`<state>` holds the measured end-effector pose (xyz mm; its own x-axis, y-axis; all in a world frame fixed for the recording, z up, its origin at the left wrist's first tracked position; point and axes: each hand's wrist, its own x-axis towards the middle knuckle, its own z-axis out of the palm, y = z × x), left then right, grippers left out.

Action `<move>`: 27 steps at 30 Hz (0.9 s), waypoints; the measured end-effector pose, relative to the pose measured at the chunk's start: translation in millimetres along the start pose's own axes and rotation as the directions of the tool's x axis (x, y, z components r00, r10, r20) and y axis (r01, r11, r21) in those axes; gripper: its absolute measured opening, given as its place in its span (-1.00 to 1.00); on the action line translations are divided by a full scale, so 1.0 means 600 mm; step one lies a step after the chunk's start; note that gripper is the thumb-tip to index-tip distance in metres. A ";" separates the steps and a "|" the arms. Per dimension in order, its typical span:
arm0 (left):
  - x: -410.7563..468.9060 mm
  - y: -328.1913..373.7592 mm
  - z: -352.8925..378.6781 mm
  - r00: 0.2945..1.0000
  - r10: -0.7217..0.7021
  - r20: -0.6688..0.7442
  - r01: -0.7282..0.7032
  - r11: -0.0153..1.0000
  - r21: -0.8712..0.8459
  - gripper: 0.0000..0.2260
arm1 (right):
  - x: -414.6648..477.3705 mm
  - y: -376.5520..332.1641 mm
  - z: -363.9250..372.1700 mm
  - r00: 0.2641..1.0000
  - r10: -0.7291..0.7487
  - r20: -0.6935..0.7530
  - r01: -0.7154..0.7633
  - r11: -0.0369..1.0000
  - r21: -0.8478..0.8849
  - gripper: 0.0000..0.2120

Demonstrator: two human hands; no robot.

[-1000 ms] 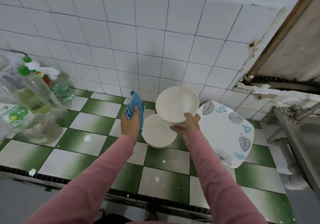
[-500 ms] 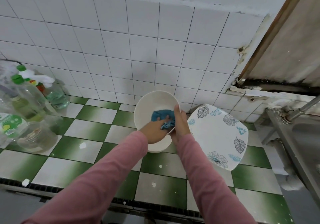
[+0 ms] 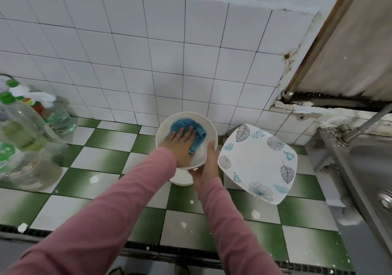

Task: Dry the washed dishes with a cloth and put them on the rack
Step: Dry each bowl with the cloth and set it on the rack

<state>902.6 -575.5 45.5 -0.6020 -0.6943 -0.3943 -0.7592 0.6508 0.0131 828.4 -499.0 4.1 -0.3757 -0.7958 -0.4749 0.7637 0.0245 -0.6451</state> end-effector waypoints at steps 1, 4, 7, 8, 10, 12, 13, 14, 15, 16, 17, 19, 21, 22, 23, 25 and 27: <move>0.000 0.012 0.003 0.998 0.066 0.022 -0.063 0.993 -0.096 -0.36 | -0.002 0.004 0.000 1.000 0.008 0.008 -0.009 1.000 0.026 -0.38; -0.030 0.037 -0.011 0.967 0.225 0.118 -0.166 0.911 -0.378 -0.54 | -0.001 -0.008 -0.005 1.000 0.013 0.010 -0.013 0.996 0.085 -0.40; -0.051 0.031 -0.039 0.952 0.209 0.224 -0.085 0.883 -0.462 -0.80 | 0.008 -0.020 -0.018 1.000 -0.025 -0.015 0.027 0.997 0.073 -0.45; -0.053 0.025 -0.044 0.950 0.170 0.261 -0.061 0.923 -0.380 -0.81 | 0.007 -0.023 -0.020 0.999 -0.050 -0.017 0.050 0.998 0.038 -0.32; -0.057 0.024 -0.052 0.948 0.048 0.314 0.010 0.984 -0.178 -0.74 | 0.011 -0.026 -0.024 0.995 -0.101 0.016 0.102 0.992 -0.074 -0.12; -0.060 0.025 -0.045 0.951 -0.077 0.301 0.087 0.996 -0.020 -0.62 | 0.009 -0.028 -0.021 0.987 -0.150 0.060 0.157 0.978 -0.137 -0.19; -0.063 0.025 -0.039 0.959 -0.109 0.263 0.095 0.993 0.067 -0.58 | 0.012 -0.028 -0.021 0.984 -0.164 0.067 0.172 0.973 -0.151 -0.20; -0.061 0.023 -0.032 0.972 -0.119 0.200 0.092 0.986 0.141 -0.53 | 0.013 -0.030 -0.021 0.983 -0.171 0.072 0.181 0.971 -0.158 -0.20; -0.057 0.019 -0.024 0.985 -0.117 0.125 0.091 0.976 0.197 -0.49 | 0.014 -0.030 -0.021 0.981 -0.176 0.077 0.185 0.971 -0.148 -0.22; -0.047 0.013 -0.012 0.993 -0.111 0.044 0.098 0.969 0.226 -0.45 | 0.013 -0.031 -0.021 0.979 -0.180 0.090 0.191 0.973 -0.129 -0.25; -0.039 0.010 -0.003 0.992 -0.120 -0.032 0.124 0.970 0.211 -0.42 | 0.011 -0.031 -0.022 0.978 -0.184 0.101 0.195 0.974 -0.114 -0.27; -0.033 0.013 0.007 0.979 -0.143 -0.146 0.162 0.979 0.123 -0.40 | 0.010 -0.031 -0.023 0.974 -0.194 0.113 0.207 0.972 -0.112 -0.31; -0.031 0.022 0.016 0.964 -0.141 -0.227 0.147 0.989 0.012 -0.38 | 0.008 -0.034 -0.021 0.971 -0.210 0.117 0.224 0.967 -0.123 -0.24; -0.032 0.027 0.018 0.956 -0.129 -0.264 0.120 0.992 -0.050 -0.36 | 0.008 -0.035 -0.021 0.970 -0.209 0.124 0.225 0.965 -0.133 -0.15; -0.028 0.030 0.020 0.950 -0.110 -0.294 0.078 0.990 -0.118 -0.35 | 0.010 -0.035 -0.023 0.972 -0.194 0.132 0.212 0.967 -0.142 -0.08; -0.020 0.032 0.018 0.951 -0.040 -0.307 -0.055 0.954 -0.295 -0.33 | 0.009 -0.032 -0.025 0.978 -0.153 0.139 0.176 0.969 -0.171 -0.06; -0.021 0.039 0.012 0.949 0.048 -0.311 -0.215 0.821 -0.529 -0.34 | 0.007 -0.027 -0.031 0.987 -0.105 0.119 0.125 0.976 -0.179 -0.18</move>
<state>894.4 -549.5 44.3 -0.6851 -0.7231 -0.0882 -0.6246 0.5208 0.5819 804.7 -491.6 1.6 -0.3886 -0.8603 -0.3300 0.6042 0.0324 -0.7962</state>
